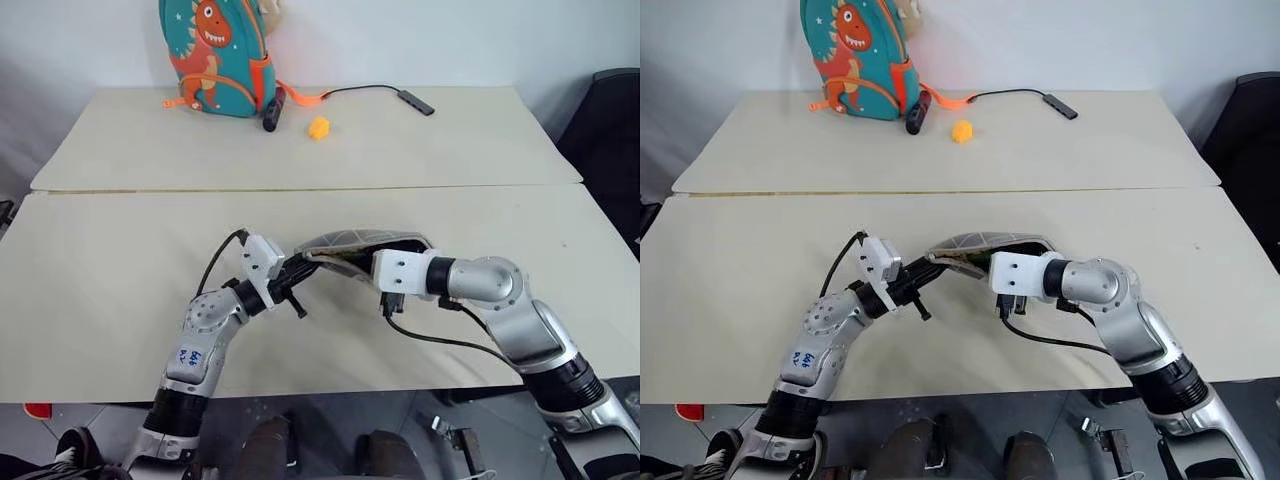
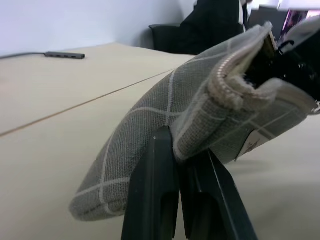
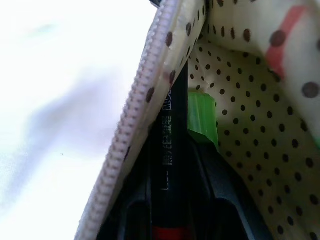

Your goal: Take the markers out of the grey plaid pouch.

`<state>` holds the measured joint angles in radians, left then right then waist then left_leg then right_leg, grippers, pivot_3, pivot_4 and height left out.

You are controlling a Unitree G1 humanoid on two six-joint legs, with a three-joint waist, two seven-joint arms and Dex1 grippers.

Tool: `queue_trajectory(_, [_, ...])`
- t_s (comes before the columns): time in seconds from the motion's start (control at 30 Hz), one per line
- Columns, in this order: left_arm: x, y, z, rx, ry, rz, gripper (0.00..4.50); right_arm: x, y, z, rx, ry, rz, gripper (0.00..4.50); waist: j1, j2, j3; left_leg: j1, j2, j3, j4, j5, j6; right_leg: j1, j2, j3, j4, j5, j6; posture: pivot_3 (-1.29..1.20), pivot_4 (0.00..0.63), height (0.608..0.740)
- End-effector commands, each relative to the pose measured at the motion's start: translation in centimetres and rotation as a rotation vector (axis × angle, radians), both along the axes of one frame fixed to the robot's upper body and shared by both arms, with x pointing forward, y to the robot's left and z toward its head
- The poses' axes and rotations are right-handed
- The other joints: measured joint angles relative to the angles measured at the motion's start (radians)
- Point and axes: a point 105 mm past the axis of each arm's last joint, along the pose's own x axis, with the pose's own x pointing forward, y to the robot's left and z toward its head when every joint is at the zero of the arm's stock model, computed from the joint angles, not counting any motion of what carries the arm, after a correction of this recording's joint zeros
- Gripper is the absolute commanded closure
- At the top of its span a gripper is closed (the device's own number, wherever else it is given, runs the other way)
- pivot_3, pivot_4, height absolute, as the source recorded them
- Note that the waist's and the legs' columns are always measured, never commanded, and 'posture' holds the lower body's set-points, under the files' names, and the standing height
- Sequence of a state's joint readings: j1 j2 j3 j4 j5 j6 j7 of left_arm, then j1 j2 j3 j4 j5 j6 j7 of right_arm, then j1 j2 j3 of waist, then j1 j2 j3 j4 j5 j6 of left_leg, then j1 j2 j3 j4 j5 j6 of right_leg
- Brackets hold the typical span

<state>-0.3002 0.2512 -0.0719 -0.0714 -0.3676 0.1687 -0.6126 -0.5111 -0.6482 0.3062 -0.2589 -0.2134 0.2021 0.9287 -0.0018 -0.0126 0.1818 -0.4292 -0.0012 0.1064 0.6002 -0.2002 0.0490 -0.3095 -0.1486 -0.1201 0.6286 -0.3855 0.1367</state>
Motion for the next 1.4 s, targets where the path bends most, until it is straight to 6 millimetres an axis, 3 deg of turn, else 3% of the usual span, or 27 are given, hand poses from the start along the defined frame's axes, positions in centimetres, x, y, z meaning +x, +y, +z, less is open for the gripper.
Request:
queue_trajectory(0.03, [1.4, 2.6, 2.4, -0.108, -0.015, 0.135, 4.50, -2.2, 2.4, -0.2, -0.052, -0.003, 0.178, 3.93, 0.000, 0.000, 0.000, 0.000, 0.000, -0.001, 0.000, 0.000, 0.000, 0.000, 0.000, 0.000, 0.000, 0.000, 0.000, 0.00, 0.150, 0.740])
queue_trajectory(0.2, [2.2, 2.8, 3.7, -0.224, 0.022, 0.155, 4.50, -2.2, 2.3, -2.1, -0.017, 0.179, 0.064, 3.93, 0.002, 0.000, 0.000, 0.000, 0.000, -0.003, 0.001, 0.000, 0.000, 0.003, 0.000, -0.003, -0.001, 0.000, 0.000, 0.00, 0.150, 0.740])
queue_trajectory(0.5, [1.9, 2.5, 2.8, -0.165, 0.035, 0.141, 4.50, -2.2, 2.9, -1.4, 0.142, 0.349, -0.056, 3.93, 0.002, 0.000, 0.000, 0.000, -0.001, -0.005, 0.002, 0.000, 0.000, 0.004, 0.000, -0.006, -0.001, 0.000, 0.000, 0.00, 0.150, 0.740])
queue_trajectory(0.63, [1.6, 2.1, 2.4, -0.097, 0.004, 0.124, 4.50, -1.8, 3.0, -0.5, 0.109, 0.228, -0.019, 3.93, 0.002, 0.000, 0.000, 0.000, -0.001, -0.006, 0.001, 0.000, -0.001, 0.004, 0.000, -0.007, -0.002, 0.000, 0.000, 0.00, 0.150, 0.740])
queue_trajectory(0.83, [1.6, 1.8, 2.5, -0.108, 0.008, 0.118, 4.50, -1.7, 2.6, -1.5, -0.072, 0.072, 0.062, 3.93, 0.001, 0.000, 0.000, 0.000, -0.002, -0.005, 0.000, 0.000, -0.001, 0.004, 0.000, -0.010, -0.002, 0.000, 0.000, 0.00, 0.150, 0.740])
queue_trajectory(1.03, [1.0, 0.6, 3.0, -0.096, -0.038, 0.080, 4.50, -2.3, 3.0, -3.1, -0.076, 0.106, 0.071, 3.93, 0.001, 0.000, 0.000, 0.000, -0.002, -0.005, 0.000, 0.000, -0.001, 0.004, 0.000, -0.012, -0.002, 0.000, 0.000, 0.00, 0.150, 0.740])
queue_trajectory(1.2, [0.0, -1.0, 2.5, -0.015, -0.080, 0.007, 4.50, -1.7, 3.1, -4.9, -0.125, 0.101, 0.004, 3.93, 0.001, 0.000, 0.000, 0.000, -0.002, -0.005, 0.000, 0.000, -0.001, 0.004, 0.000, -0.012, -0.003, 0.000, 0.000, 0.00, 0.150, 0.740])
queue_trajectory(1.27, [0.2, -1.2, 3.1, -0.100, -0.048, 0.010, 4.50, -1.2, 3.4, -5.0, -0.106, 0.084, -0.019, 3.93, 0.001, 0.000, 0.000, 0.000, -0.002, -0.005, 0.000, 0.000, -0.001, 0.004, 0.000, -0.012, -0.003, 0.000, 0.000, 0.00, 0.150, 0.740])
queue_trajectory(1.4, [0.1, -1.3, 2.9, -0.079, -0.049, 0.008, 4.50, -1.6, 3.5, -5.7, -0.148, 0.056, 0.020, 3.93, 0.001, 0.000, 0.000, 0.000, -0.002, -0.005, 0.000, 0.000, -0.001, 0.004, 0.000, -0.012, -0.003, 0.000, 0.000, 0.00, 0.150, 0.740])
